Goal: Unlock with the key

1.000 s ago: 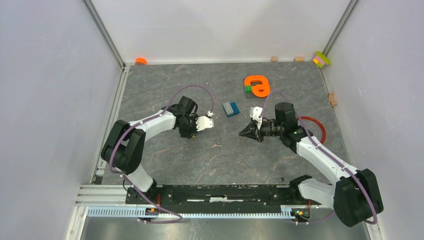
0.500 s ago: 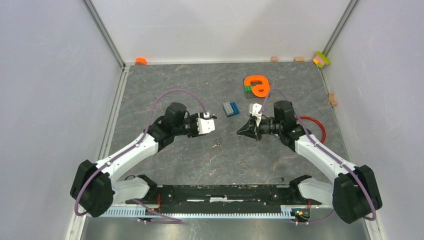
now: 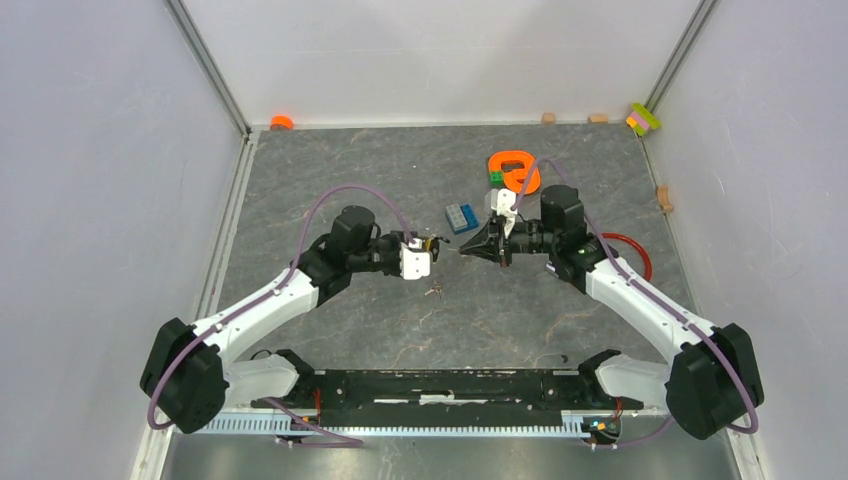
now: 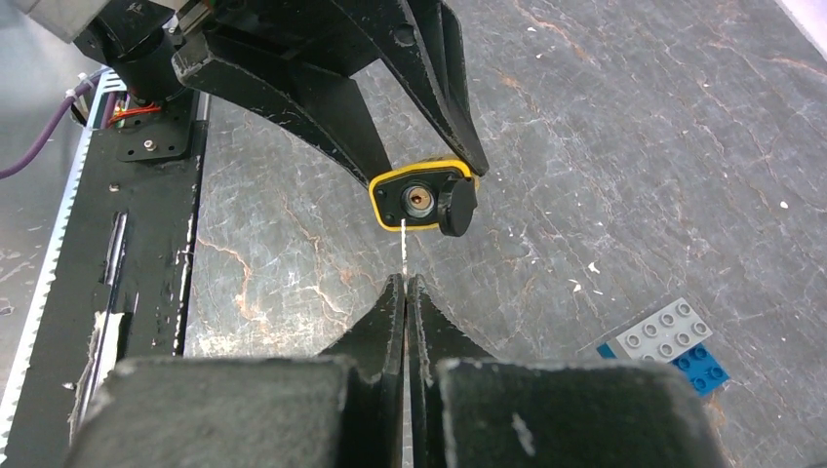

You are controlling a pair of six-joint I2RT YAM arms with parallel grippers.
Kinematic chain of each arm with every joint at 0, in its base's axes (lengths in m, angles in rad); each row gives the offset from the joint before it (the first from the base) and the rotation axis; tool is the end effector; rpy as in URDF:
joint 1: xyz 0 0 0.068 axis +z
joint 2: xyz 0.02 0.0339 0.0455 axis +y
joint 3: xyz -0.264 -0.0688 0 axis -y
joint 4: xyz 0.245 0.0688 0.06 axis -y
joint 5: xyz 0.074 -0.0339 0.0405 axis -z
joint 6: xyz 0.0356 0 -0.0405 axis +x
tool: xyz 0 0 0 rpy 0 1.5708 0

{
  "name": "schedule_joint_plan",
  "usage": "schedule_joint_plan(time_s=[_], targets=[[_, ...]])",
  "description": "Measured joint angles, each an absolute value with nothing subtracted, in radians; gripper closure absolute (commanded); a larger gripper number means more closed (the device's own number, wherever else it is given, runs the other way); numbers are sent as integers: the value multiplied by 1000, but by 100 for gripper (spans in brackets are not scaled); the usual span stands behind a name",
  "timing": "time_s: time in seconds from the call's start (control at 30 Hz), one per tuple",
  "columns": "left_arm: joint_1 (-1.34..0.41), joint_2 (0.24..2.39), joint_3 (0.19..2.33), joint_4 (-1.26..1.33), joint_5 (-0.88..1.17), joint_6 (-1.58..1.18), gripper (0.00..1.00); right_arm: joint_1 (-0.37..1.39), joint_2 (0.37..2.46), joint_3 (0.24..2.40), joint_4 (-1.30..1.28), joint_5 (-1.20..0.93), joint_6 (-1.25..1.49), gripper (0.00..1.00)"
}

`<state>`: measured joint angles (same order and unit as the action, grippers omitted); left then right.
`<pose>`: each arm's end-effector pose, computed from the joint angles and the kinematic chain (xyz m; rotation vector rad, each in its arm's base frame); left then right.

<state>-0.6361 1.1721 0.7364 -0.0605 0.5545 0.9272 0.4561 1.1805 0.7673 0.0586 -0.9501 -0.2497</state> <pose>0.1953 -0.1675 0.2581 1.6331 1.1689 -0.3864 0.2178 0.1391 0.2813 -1.2208 1.4592 1.0448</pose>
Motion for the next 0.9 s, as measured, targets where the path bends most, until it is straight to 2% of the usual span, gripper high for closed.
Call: schedule_joint_plan(time_s=[0.5, 0.9], targets=[[-636, 1135, 489, 183, 693, 1018, 98, 476, 1155, 756, -71, -966, -369, 100], [-636, 1135, 482, 237, 712, 1039, 98, 487, 1145, 739, -126, -968, -428, 100]])
